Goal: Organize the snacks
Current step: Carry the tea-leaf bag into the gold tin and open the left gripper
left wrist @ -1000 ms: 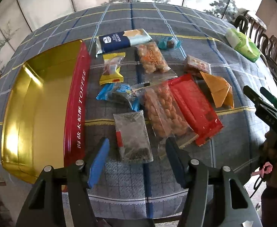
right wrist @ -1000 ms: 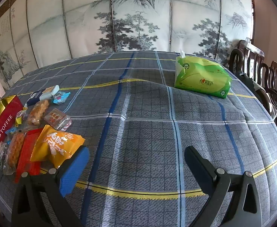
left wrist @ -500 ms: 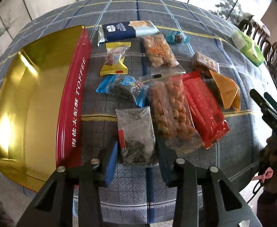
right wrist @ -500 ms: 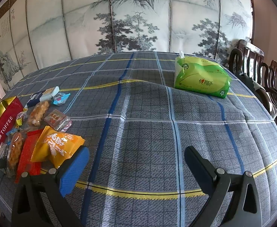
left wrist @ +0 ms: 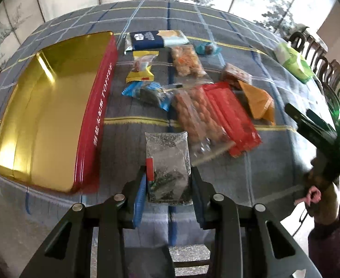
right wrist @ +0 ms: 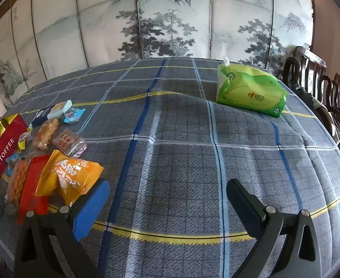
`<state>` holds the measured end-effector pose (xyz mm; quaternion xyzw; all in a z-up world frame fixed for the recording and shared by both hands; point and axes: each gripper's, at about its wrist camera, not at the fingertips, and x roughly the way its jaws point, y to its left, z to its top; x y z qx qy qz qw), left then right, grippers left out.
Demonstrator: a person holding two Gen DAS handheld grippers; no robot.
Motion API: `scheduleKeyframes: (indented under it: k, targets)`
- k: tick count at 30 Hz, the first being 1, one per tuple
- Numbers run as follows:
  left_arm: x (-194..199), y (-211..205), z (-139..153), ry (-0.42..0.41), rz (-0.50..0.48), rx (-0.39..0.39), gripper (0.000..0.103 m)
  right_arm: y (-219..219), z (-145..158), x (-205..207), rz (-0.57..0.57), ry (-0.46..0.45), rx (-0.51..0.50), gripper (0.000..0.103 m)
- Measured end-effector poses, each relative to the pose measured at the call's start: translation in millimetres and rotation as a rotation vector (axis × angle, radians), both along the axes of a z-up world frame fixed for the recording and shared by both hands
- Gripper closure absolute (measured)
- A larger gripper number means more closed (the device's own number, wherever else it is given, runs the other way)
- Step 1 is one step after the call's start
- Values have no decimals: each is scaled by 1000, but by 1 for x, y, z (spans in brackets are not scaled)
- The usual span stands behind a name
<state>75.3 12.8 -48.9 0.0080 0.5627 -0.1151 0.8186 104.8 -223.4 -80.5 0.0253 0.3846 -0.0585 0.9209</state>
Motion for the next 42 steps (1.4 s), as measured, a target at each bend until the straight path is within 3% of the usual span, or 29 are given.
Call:
scheduleKeyframes:
  k: [11, 42]
  targets:
    - [-26, -15, 28, -90, -55, 26, 72, 2, 2, -5, 33, 20, -3, 0]
    - [-33, 7, 39, -164, -21, 63, 71, 13, 6, -9, 106, -39, 9, 0]
